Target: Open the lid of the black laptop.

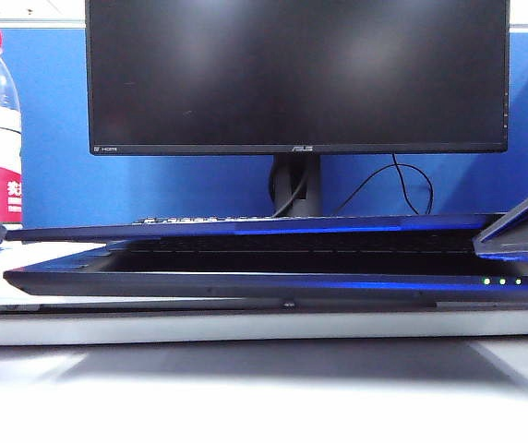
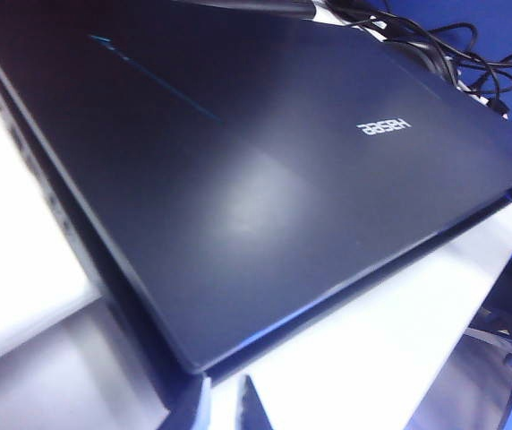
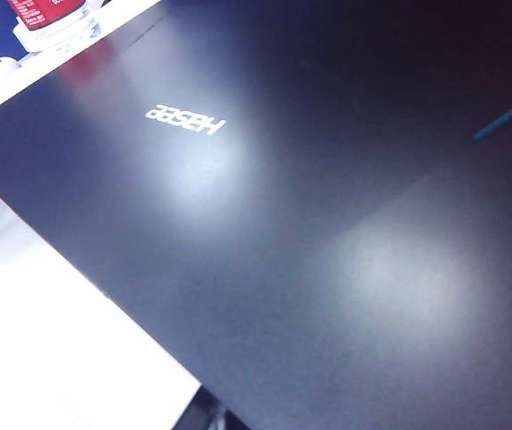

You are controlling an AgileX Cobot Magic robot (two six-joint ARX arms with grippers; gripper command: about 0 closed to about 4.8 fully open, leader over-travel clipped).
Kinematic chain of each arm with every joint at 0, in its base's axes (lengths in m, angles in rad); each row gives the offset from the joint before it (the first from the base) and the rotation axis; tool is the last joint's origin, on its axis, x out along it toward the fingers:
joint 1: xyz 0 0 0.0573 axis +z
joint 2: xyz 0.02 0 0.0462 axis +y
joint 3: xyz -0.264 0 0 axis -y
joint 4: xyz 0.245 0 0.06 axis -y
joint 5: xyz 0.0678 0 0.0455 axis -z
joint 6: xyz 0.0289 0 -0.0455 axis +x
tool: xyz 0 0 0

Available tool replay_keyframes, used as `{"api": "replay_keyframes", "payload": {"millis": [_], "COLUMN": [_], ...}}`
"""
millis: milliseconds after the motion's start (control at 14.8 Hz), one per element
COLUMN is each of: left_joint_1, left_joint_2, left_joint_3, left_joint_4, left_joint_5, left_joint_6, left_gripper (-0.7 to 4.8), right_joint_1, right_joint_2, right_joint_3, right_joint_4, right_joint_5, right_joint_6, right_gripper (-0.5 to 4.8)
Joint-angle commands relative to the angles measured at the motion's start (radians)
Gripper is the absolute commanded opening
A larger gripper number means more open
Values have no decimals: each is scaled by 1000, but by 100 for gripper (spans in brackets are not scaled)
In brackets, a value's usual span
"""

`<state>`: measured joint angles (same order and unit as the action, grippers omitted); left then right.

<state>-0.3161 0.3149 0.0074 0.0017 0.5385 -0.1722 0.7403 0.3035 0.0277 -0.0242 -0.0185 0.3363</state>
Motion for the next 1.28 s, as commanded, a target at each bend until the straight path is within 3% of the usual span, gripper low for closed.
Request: {"api": "replay_keyframes", "payload": {"millis": [68, 270, 608, 811, 1284], "left_joint_1": [0, -1, 0, 0, 0], "left_joint_2": [1, 57, 232, 244, 245], "left_joint_3": [0, 0, 2, 2, 2], "left_joint_4": [7, 24, 216, 237, 350], "left_joint_5": [8, 5, 23, -24, -23], "left_joint_6": [8, 15, -3, -8, -63], "left_gripper": [53, 53, 53, 53, 53], "right_joint_1": [-5, -5, -5, -5, -5], "right_joint_2": [-5, -5, -5, -5, -5], "right_joint_3": [14, 14, 14, 14, 14], "right_joint_4": [92, 103, 104, 103, 104], "right_joint_5": [42, 43, 43, 43, 46], "right_joint_6": [4, 4, 4, 4, 3], "right_gripper": [-6, -6, -6, -6, -6]}}
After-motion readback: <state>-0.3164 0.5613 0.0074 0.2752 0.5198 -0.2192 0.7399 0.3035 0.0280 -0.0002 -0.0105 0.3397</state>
